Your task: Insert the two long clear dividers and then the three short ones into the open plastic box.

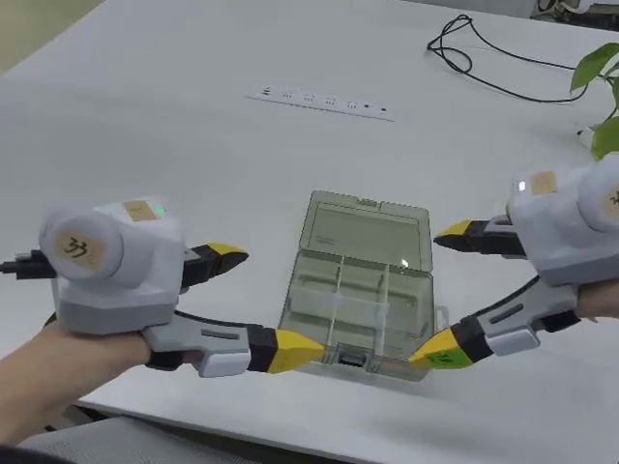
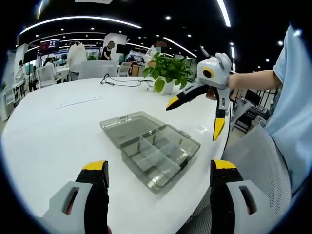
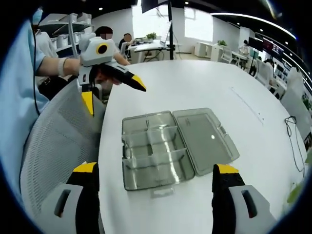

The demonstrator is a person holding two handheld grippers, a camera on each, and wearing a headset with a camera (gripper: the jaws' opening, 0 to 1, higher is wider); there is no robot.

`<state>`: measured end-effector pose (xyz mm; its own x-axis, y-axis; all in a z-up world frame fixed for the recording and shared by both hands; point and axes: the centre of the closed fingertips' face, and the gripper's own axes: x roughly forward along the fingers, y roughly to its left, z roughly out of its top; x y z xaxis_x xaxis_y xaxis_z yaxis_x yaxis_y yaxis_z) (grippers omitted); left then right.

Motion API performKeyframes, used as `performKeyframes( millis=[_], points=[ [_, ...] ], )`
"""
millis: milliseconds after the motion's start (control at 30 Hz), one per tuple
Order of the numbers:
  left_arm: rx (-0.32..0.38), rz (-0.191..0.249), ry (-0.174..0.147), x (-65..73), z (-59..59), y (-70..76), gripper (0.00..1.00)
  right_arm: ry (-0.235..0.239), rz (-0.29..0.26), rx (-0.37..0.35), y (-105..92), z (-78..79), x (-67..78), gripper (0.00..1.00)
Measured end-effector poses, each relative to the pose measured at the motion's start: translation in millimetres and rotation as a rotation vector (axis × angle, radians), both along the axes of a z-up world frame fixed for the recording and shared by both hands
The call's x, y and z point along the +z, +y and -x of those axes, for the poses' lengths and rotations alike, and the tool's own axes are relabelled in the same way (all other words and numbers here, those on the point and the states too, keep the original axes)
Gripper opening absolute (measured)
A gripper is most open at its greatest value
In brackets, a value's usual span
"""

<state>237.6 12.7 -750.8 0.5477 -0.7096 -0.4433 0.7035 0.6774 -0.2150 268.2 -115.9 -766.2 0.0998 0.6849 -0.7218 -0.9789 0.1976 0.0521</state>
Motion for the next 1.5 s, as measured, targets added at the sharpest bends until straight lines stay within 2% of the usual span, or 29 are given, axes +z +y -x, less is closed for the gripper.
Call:
performKeyframes(
  millis=[300, 500, 733, 1233, 1500],
  points=[
    [0.002, 0.003, 0.000, 0.3, -0.2, -4.7, 0.87, 0.014, 0.058, -0.111, -63.6, 5.2, -5.5, 0.95],
    [0.004, 0.003, 0.004, 0.1, 0.5, -5.8, 0.87, 0.025, 0.078, -0.159, -90.2, 8.2, -10.1, 0.94],
    [0.005, -0.003, 0.007, 0.4, 2.0, -5.5, 0.87, 0.048, 0.135, -0.191, -123.1, 10.6, -25.5, 0.92],
    [0.007, -0.017, 0.017, -1.5, 2.4, -2.3, 0.86, 0.083, 0.257, -0.153, -162.4, 15.3, -51.5, 0.85],
    [0.008, -0.023, 0.016, -1.0, 1.9, 0.3, 0.86, 0.072, 0.318, -0.109, -174.5, 13.2, -61.9, 0.77]
  ],
)
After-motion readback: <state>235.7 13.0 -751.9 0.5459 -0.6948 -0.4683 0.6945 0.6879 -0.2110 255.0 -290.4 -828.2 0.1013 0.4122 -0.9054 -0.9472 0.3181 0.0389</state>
